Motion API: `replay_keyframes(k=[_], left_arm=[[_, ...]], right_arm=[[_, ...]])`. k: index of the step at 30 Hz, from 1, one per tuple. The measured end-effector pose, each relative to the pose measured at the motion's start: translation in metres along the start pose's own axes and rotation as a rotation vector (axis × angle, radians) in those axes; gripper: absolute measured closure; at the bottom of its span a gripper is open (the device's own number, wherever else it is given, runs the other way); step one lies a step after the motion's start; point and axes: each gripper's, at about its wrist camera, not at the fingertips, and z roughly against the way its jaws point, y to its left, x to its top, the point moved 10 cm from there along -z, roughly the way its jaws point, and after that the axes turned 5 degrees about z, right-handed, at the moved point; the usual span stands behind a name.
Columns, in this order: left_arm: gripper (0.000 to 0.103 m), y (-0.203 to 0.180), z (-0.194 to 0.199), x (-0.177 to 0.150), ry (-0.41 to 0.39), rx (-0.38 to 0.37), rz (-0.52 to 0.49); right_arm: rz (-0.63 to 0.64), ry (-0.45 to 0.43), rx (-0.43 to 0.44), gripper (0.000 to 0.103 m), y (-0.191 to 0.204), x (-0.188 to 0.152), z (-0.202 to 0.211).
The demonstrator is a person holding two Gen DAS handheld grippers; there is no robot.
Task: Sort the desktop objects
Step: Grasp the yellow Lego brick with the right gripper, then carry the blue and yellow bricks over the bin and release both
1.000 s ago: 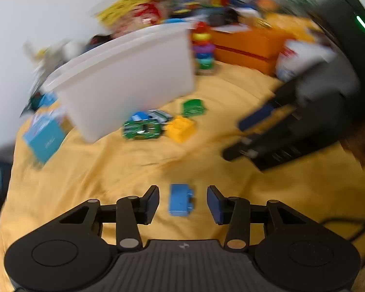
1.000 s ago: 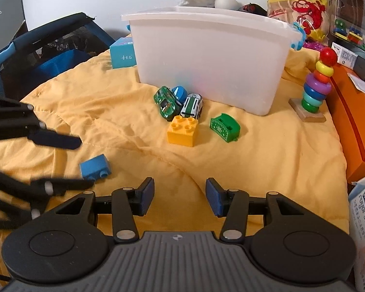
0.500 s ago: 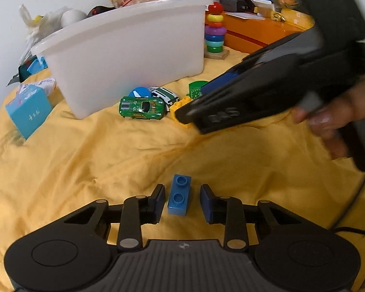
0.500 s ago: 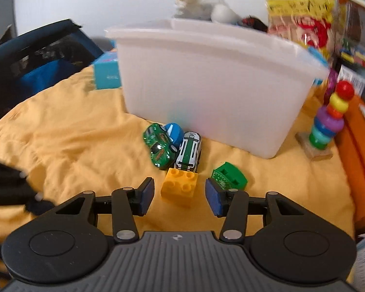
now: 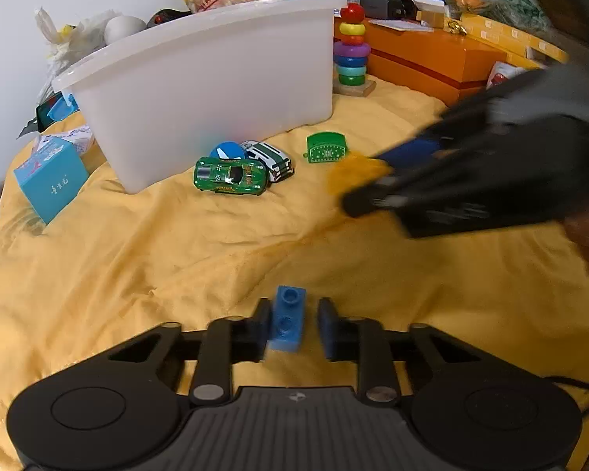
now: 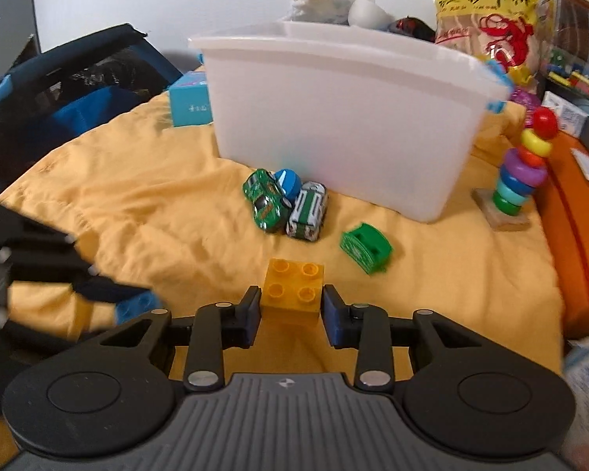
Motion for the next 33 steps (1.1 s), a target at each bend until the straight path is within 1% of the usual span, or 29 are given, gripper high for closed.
replay_keyframes(k=[1,4,7,9,11,14,24,30,33], left_arm=[[0.083,0.0,0.001,0.0,-0.001,0.001,0.004],[0.084,-0.001,0.002,-0.003,0.0,0.0,0.025],[0.085,-0.001,0.005,-0.004,-0.005,0.006,0.035],[0.086,-0.003,0.008,-0.001,-0.012,0.006,0.039],[0.086,-0.002,0.016,0.008,-0.045,0.012,0.034],[0.086,-0.002,0.027,0.026,-0.089,0.023,0.02],[0.086,0.011,0.061,0.097,-0.244,0.066,-0.032],[0.086,0.036,0.08,0.16,-0.358,0.113,-0.04],[0.086,0.045,0.083,0.189,-0.405,0.144,-0.051]], right_arm=[[0.002,0.001,-0.001,0.067,-0.001,-0.004,0.006],[-0.011,0.011,-0.008,0.067,-0.003,-0.02,0.02],[-0.029,0.032,-0.004,0.067,-0.004,-0.035,0.024],[-0.036,0.034,-0.003,0.067,-0.005,-0.038,0.026],[-0.036,0.016,-0.007,0.067,-0.007,-0.034,0.031],[-0.037,-0.024,-0.024,0.067,-0.013,-0.022,0.039],[-0.004,-0.188,-0.071,0.067,-0.037,0.042,0.065],[-0.006,-0.274,-0.088,0.067,-0.056,0.089,0.067],[0.004,-0.302,-0.098,0.067,-0.065,0.113,0.062]])
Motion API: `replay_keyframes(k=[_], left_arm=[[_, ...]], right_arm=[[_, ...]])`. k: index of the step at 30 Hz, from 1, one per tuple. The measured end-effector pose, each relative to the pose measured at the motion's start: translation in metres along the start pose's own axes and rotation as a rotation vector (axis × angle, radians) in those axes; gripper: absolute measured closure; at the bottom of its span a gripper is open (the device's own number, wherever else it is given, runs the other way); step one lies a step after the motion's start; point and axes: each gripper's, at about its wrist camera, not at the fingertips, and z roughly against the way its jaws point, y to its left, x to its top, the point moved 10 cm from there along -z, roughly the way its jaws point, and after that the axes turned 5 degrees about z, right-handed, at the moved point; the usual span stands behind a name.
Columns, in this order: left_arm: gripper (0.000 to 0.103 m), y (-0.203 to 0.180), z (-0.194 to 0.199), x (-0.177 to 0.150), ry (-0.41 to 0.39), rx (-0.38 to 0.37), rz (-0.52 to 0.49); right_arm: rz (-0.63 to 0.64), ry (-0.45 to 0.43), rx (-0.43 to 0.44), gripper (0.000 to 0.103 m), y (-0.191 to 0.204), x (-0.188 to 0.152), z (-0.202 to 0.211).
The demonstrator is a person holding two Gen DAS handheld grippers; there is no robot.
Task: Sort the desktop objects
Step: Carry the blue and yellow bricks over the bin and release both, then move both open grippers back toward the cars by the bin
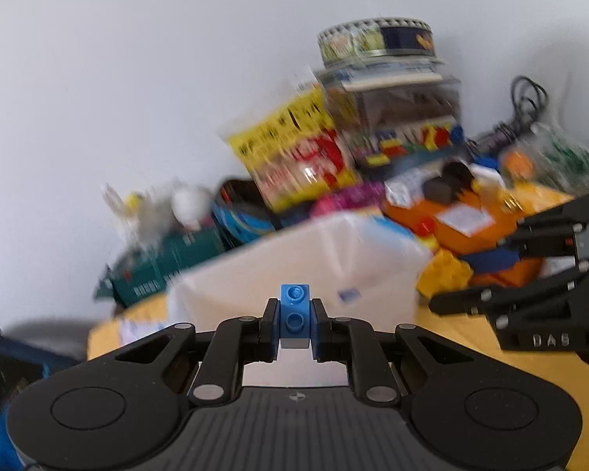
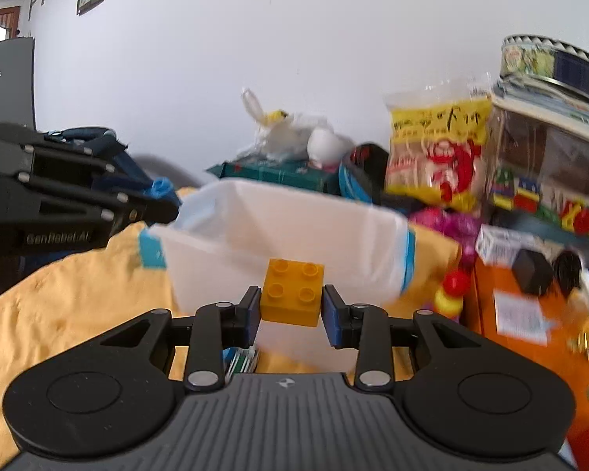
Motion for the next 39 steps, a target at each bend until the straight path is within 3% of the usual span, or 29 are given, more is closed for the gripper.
replay_keyframes(k=[10,19,22,24,28,30,32,35,39], left_arm=[[0.086,0.032,-0.059,0.03,0.021,0.078,0.033],[0.085,0.037,-0.099,-0.006,0.135,0.093,0.035],[0.076,0.033,-0.099,-0.014,0.143,0.095,0.02],[0.061,0.03,-0.095,-0.013,0.127,0.103,0.002],[0.049,0.025,-0.082,-0.007,0.082,0.109,-0.005],[0.034,0.023,-0.071,-0.004,0.062,0.107,0.017],[0.027,0.022,-0.061,-0.007,0.047,0.081,0.07],[0.027,0.022,-0.049,-0.024,0.083,0.046,0.173],[0.027,0.015,-0.025,-0.046,0.106,0.047,0.218]], right_arm=[[-0.02,-0.053,-0.033,0.066,-0.026,0.052,-0.044],[-0.038,0.053,-0.037,0.066,-0.026,0.026,-0.084],[-0.027,0.065,-0.039,0.062,-0.025,0.02,-0.087],[-0.018,0.068,-0.026,0.06,-0.023,0.019,-0.087],[-0.025,0.035,-0.035,0.053,-0.024,0.024,-0.075],[-0.024,0.011,-0.029,0.048,-0.023,0.028,-0.066],[-0.011,-0.013,-0.03,0.042,-0.021,0.028,-0.053],[-0.002,-0.03,-0.031,0.037,-0.019,0.021,-0.034],[-0.023,-0.013,-0.017,0.036,-0.015,-0.003,-0.012]])
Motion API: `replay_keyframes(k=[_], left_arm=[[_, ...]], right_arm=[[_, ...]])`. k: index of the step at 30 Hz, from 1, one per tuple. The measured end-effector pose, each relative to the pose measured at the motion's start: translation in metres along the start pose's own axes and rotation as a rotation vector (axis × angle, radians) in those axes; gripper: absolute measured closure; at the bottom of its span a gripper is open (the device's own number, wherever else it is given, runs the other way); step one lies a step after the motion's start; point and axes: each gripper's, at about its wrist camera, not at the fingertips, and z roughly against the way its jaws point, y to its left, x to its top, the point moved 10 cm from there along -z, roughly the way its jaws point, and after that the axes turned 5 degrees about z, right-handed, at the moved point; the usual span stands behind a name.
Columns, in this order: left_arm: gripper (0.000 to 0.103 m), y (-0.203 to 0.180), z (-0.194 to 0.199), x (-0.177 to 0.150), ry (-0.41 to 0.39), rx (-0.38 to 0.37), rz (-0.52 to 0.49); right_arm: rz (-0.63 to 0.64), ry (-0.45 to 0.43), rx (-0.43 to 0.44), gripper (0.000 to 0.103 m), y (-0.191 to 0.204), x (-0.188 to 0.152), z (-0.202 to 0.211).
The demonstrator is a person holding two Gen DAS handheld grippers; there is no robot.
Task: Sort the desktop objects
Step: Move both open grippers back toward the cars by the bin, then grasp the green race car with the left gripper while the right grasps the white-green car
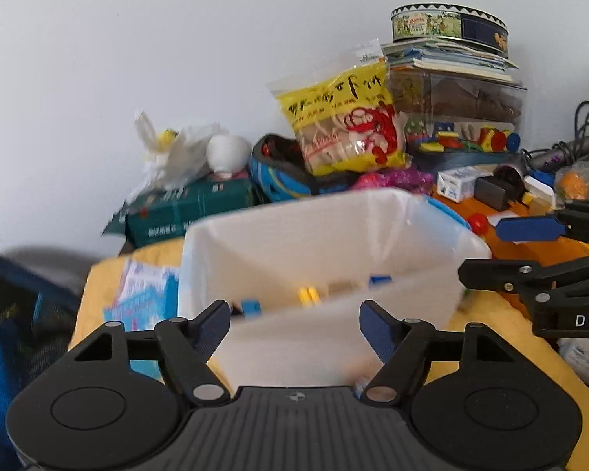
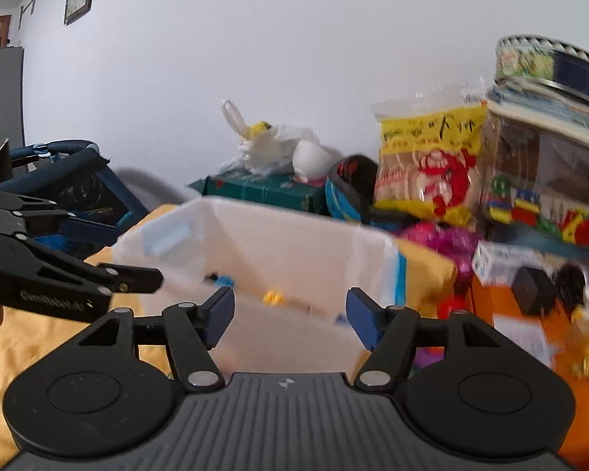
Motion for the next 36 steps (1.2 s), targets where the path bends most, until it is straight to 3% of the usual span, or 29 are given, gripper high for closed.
replay_keyframes(k=[4,8,12,16,21,26,28,30,36], left_arm=[[0.027,-0.014,0.014,-0.035,0.051,-0.063,0.021],[0.027,-0.03,0.007,-0.081,0.173,-0.137,0.054],[0.028,-0.034,-0.008,-0.125,0.301,-0.1,0.006],[0.029,-0.03,-0.012,-0.148,0.374,-0.109,0.056],[0.031,-0.016,-0.01,-0.146,0.339,-0.046,0.083],[0.031,-0.009,-0.006,-0.141,0.315,-0.028,0.104],[0.031,-0.005,-0.006,-0.138,0.314,-0.033,0.147],[0.031,0.0,-0.008,-0.133,0.315,-0.045,0.232],[0.031,0.01,-0.03,-0.117,0.325,-0.016,0.347]], right_arm=[[0.005,0.079,0.009,0.036,0.009,-0.037,0.004],[0.036,0.186,0.041,0.039,0.028,-0.08,-0.009],[0.043,0.253,0.073,0.04,0.038,-0.104,-0.021],[0.039,0.277,0.068,0.04,0.036,-0.11,-0.032],[0.055,0.268,0.106,0.049,0.044,-0.102,-0.051],[0.087,0.278,0.153,0.055,0.065,-0.095,-0.077],[0.135,0.299,0.155,0.056,0.074,-0.099,-0.088],[0.153,0.296,0.133,0.069,0.075,-0.103,-0.096],[0.095,0.295,0.152,0.07,0.068,-0.11,-0.077]])
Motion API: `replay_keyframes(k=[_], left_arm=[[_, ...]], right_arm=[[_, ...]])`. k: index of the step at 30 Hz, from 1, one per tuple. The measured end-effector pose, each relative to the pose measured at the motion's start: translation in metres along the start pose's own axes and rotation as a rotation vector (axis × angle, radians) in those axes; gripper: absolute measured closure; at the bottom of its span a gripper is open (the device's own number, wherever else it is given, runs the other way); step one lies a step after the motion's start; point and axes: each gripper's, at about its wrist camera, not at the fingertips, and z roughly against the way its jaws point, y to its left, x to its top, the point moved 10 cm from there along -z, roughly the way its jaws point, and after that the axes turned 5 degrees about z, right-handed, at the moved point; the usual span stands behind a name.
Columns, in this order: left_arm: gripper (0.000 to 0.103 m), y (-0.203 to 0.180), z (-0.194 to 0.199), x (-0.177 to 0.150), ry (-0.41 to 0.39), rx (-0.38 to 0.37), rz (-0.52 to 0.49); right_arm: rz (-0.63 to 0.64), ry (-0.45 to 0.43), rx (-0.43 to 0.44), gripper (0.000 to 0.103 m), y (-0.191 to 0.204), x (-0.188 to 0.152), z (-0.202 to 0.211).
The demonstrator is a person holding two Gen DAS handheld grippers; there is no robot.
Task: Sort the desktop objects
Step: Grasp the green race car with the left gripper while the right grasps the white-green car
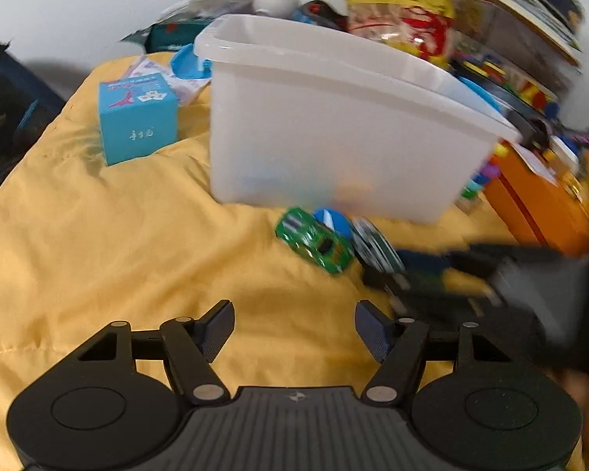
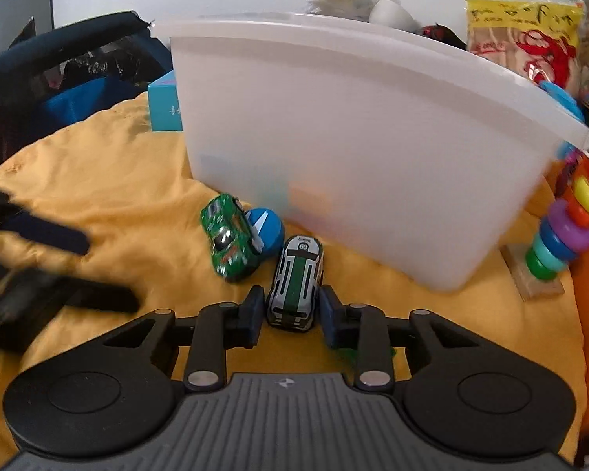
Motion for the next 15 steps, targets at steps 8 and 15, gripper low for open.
replay_keyframes(k=[8,15], left_arm=[[0.042,-0.02,-0.045,0.028,0.037,0.018,0.089],[0.053,-0.021,-0.072,0.036,0.071,0.054,0.091]], right_arm=[[-0.097,0.022,0.018,0.07,0.005,-0.039,0.037],[-0.088,0.019,-0.003,0.069,0.008,-0.047,0.048]])
